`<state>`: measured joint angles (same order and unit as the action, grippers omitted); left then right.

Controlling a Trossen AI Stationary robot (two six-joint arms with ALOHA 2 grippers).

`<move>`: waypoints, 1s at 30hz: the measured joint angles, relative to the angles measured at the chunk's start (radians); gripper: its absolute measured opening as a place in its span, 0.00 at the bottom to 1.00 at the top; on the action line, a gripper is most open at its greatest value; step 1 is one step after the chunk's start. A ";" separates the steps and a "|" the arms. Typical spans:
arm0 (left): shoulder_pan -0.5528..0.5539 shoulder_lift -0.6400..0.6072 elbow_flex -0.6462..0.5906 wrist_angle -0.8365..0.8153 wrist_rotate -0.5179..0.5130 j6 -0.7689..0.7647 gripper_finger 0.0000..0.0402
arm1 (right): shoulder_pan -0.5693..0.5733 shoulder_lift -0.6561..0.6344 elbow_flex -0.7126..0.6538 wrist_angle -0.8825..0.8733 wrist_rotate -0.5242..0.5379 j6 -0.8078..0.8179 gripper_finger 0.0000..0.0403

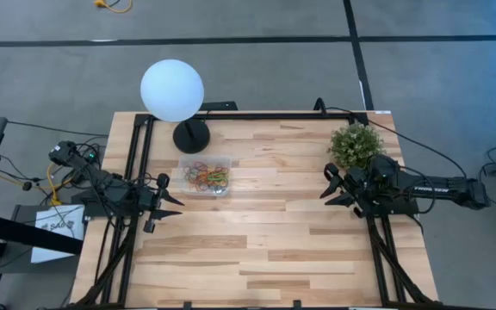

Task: Pick and place rubber bands into bin
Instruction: Return to Home Position

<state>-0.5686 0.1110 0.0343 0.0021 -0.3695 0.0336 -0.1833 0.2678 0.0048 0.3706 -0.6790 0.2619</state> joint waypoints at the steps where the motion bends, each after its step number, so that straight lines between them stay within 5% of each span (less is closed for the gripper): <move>1: 0.000 0.000 0.000 0.000 0.000 0.001 0.27 | 0.000 0.000 0.000 0.000 0.000 0.000 0.27; 30: 0.000 0.000 0.000 0.000 0.000 0.010 0.27 | 0.000 0.000 0.000 0.000 0.000 0.000 0.27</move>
<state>-0.5686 0.1112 0.0341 0.0021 -0.3695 0.0435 -0.1829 0.2679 0.0048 0.3709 -0.6792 0.2619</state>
